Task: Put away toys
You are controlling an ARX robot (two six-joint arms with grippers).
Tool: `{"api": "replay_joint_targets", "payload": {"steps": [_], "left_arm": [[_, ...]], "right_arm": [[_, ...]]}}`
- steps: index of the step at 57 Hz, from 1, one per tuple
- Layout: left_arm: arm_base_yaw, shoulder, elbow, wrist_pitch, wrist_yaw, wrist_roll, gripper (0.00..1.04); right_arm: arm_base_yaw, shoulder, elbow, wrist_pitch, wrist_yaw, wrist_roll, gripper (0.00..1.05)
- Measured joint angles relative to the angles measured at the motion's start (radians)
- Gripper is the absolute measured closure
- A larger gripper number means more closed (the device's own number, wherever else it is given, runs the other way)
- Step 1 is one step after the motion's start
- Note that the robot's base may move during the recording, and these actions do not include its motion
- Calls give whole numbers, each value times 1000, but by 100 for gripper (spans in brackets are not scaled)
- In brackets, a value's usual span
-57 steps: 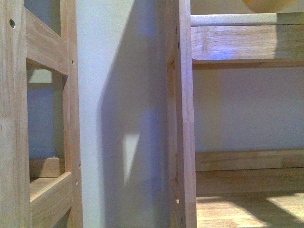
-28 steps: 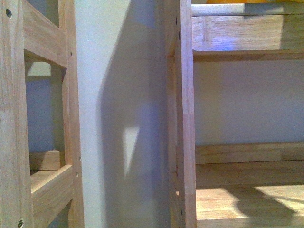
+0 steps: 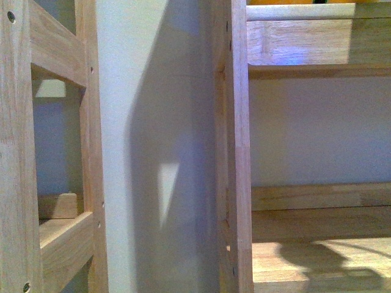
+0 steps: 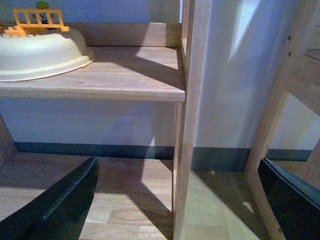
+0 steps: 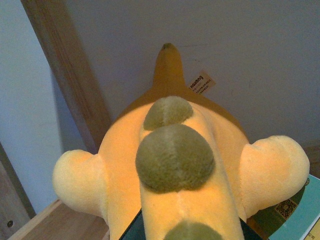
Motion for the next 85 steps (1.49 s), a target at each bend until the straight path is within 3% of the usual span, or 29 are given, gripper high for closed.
{"api": "replay_joint_targets", "payload": {"steps": [9,46,75,85], "left_arm": [[0,0,0,0,0,0,6],[0,0,0,0,0,0,6],[0,0,0,0,0,0,6],[0,0,0,0,0,0,6]], "right_arm": [[25,12,27,-37,35,-9,98],[40,12,58,-92,215,-158,6],[59,-19,90,-47,286,-268,7],[62,-97,35,41,372,-349,7]]}}
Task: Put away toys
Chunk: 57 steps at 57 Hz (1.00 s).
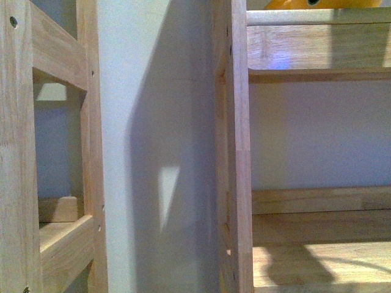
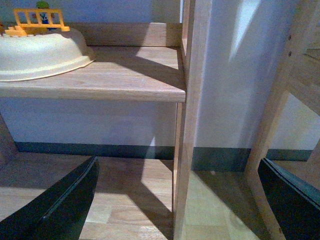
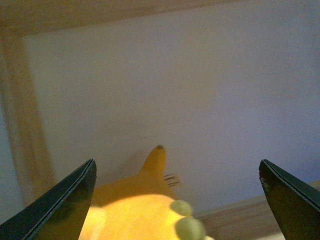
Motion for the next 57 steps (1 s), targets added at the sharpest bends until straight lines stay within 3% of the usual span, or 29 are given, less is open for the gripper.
{"api": "replay_joint_targets", "payload": {"steps": [8,16,23,33,36,41,44,50,57], "left_arm": [[0,0,0,0,0,0,6],[0,0,0,0,0,0,6],[0,0,0,0,0,0,6],[0,0,0,0,0,0,6],[0,0,0,0,0,0,6],[0,0,0,0,0,0,6],[0,0,0,0,0,0,6],[0,0,0,0,0,0,6],[0,0,0,0,0,0,6]], "right_arm": [[5,-190,-232,99,112,-41,7],[12,-391,-491,164,161,-66,7],[2,-564,-693,141,196,-63,7],[-90,-806,-916,10,223,0,7],[-138,-882,-974,-34,193,33,7],[-285,-1048,-1109,-121,34,150,7],[-325,-1098,-1174,-119,-52,205,7],[-328,-1169,-1315,-123,-148,240,7],[-267,-1250,-1481,-108,-115,228,7]]}}
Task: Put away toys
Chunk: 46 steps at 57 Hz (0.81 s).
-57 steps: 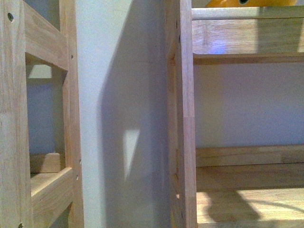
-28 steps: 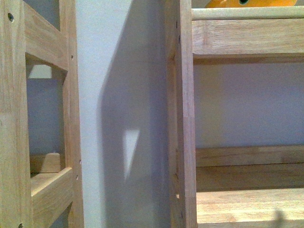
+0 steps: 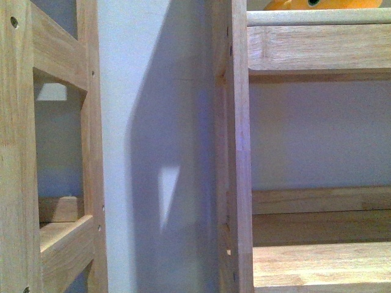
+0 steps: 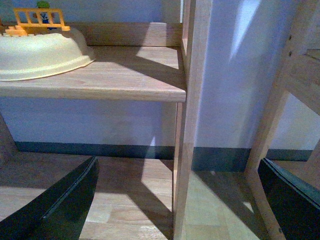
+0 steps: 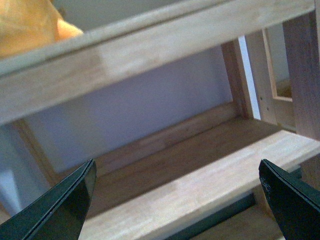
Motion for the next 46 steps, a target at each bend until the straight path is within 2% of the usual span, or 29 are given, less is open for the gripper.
{"api": "replay_joint_targets", "payload": {"steps": [6,17,28,46], "left_arm": [[0,0,0,0,0,0,6],[0,0,0,0,0,0,6],[0,0,0,0,0,0,6],[0,0,0,0,0,0,6]], "right_arm": [[98,-102,-155,1,26,-43,7],[157,-198,-317,-6,17,-72,7],[241,-258,-397,-12,37,-98,7],[253,-295,-447,-91,74,-126,7]]}}
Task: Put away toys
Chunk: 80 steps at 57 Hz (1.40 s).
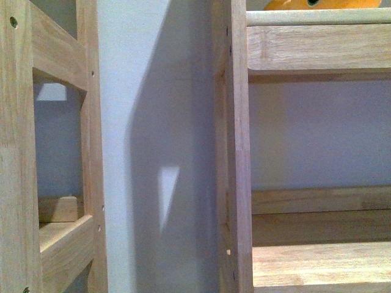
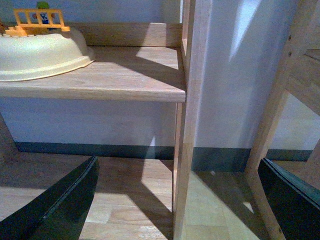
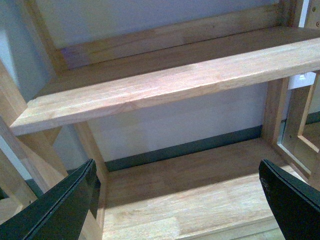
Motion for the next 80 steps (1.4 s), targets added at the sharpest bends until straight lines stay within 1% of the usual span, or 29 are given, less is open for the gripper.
{"api": "replay_joint_targets", "payload": {"steps": [7,8,9,10,11,12,14,18,33,35,39,41,58,63,65,66,68,69,71,74,76,80], "left_arm": [[0,0,0,0,0,0,6],[0,0,0,0,0,0,6],[0,0,0,0,0,0,6],[0,0,0,0,0,0,6],[0,0,0,0,0,0,6],[0,0,0,0,0,0,6],[0,0,0,0,0,0,6],[0,0,0,0,0,0,6],[0,0,0,0,0,0,6],[0,0,0,0,0,0,6],[0,0,0,0,0,0,6],[0,0,0,0,0,0,6],[0,0,0,0,0,0,6],[0,0,0,0,0,0,6],[0,0,0,0,0,0,6],[0,0,0,0,0,0,6],[0,0,0,0,0,0,6],[0,0,0,0,0,0,6],[0,0,0,0,0,0,6],[0,0,0,0,0,0,6],[0,0,0,0,0,0,6],[0,0,0,0,0,0,6]], "right_arm": [[0,-2,0,0,0,-2,7],[-5,-3,0,-3,-18,-9,7],[-18,-6,0,-8,-67,-27,10],[-27,-7,0,-10,-90,-36,12],[-46,-9,-1,-13,-139,-51,15],[-53,-11,-2,-14,-161,-66,17],[-72,-14,-2,-14,-225,-92,23],[-80,-19,-3,-14,-256,-120,34],[-85,-60,-42,-14,-260,-155,75],[-85,-61,-42,-14,-260,-156,84],[-85,-61,-42,-14,-260,-157,98],[-85,-61,-42,-14,-260,-158,102],[-85,-62,-42,-14,-259,-161,100],[-85,-62,-42,-14,-260,-162,87],[-85,-62,-42,-14,-259,-162,80],[-85,-62,-42,-14,-260,-162,78],[-85,-62,-42,-14,-260,-162,71],[-85,-62,-42,-14,-260,-162,70],[-85,-62,-42,-14,-260,-162,63],[-85,-62,-42,-14,-260,-162,56],[-85,-62,-42,-14,-260,-162,49],[-85,-62,-42,-14,-260,-162,39]]}}
